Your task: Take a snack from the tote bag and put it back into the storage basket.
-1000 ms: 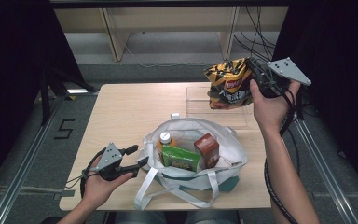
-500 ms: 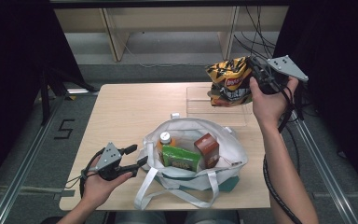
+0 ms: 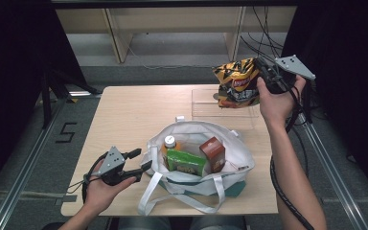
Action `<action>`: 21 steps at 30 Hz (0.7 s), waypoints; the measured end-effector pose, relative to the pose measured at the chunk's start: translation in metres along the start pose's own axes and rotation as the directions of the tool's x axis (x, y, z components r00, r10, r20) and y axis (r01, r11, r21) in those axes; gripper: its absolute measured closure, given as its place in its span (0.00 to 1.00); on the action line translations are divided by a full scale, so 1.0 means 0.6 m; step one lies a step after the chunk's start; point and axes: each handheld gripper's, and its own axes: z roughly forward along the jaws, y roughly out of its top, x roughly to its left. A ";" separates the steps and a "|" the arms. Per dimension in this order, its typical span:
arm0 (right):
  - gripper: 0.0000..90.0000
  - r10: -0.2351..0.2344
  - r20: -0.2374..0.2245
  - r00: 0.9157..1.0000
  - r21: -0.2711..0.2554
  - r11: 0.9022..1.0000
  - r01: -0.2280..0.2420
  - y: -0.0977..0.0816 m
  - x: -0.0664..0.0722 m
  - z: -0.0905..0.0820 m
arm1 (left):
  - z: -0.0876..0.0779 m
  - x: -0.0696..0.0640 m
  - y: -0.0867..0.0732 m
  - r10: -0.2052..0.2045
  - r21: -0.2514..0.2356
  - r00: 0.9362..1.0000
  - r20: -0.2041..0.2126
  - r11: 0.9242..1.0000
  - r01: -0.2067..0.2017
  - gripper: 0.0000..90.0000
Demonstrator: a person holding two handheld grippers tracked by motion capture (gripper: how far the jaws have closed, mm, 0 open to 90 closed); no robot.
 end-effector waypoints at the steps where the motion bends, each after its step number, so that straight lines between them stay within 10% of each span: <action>1: 1.00 -0.002 -0.001 1.000 0.007 1.000 0.002 0.001 -0.001 0.001 | 0.000 0.000 0.000 -0.001 -0.002 1.000 0.001 1.000 0.001 0.44; 21: 1.00 0.011 0.007 1.000 0.037 0.999 -0.011 0.000 -0.001 0.034 | 0.000 0.000 -0.001 -0.006 -0.003 1.000 0.004 1.000 0.006 0.43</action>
